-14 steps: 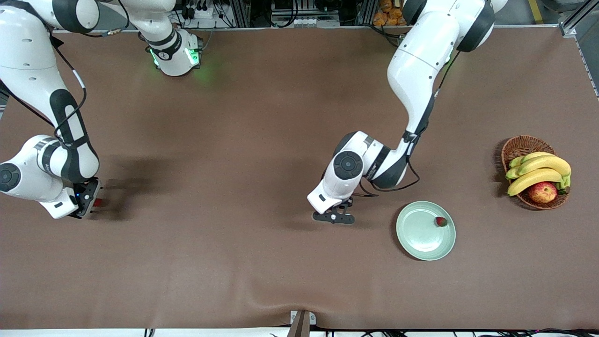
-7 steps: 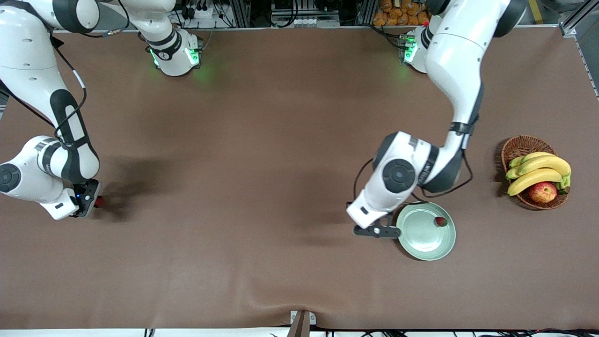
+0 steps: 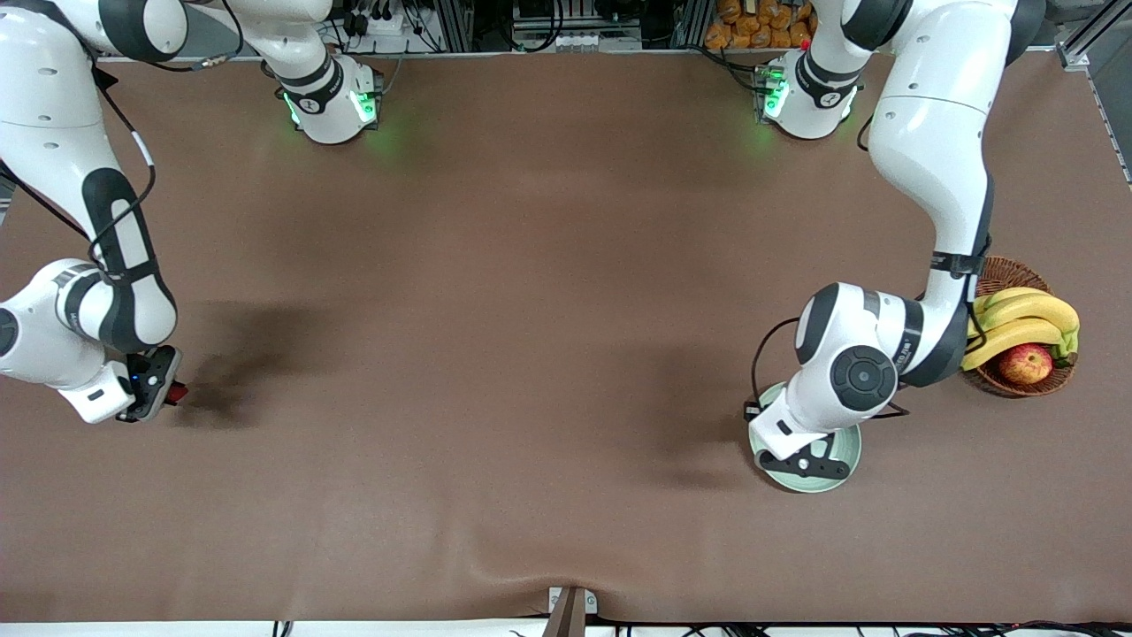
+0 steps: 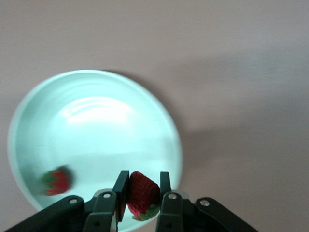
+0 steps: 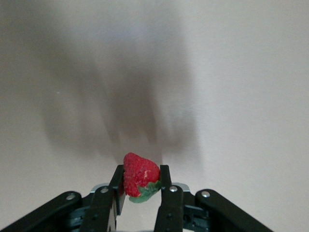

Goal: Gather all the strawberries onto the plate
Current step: 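Drop the strawberry onto the plate with the left gripper while the right gripper grasps another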

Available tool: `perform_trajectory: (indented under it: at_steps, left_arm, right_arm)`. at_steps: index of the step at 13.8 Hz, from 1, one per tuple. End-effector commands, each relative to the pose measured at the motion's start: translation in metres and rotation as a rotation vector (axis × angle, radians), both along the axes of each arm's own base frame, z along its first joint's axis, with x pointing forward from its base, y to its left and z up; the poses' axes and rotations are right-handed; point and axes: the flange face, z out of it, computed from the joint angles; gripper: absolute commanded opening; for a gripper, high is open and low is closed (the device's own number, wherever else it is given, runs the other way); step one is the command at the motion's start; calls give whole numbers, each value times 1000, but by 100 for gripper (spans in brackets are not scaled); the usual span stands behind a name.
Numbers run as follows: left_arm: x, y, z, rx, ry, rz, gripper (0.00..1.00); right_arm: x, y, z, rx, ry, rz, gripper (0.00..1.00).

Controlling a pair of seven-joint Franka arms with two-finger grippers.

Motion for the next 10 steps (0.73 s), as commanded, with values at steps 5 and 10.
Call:
perform_trajectory:
  at_steps: [5,10]
  left_arm:
    - [10,43,-21,55,-25,-20,100]
    - [8,39,-7,42,-27,-5,100]
  right_arm:
    - [43,84,43,177,-144,71,0]
    - [63,248,45,251,-128,94,0]
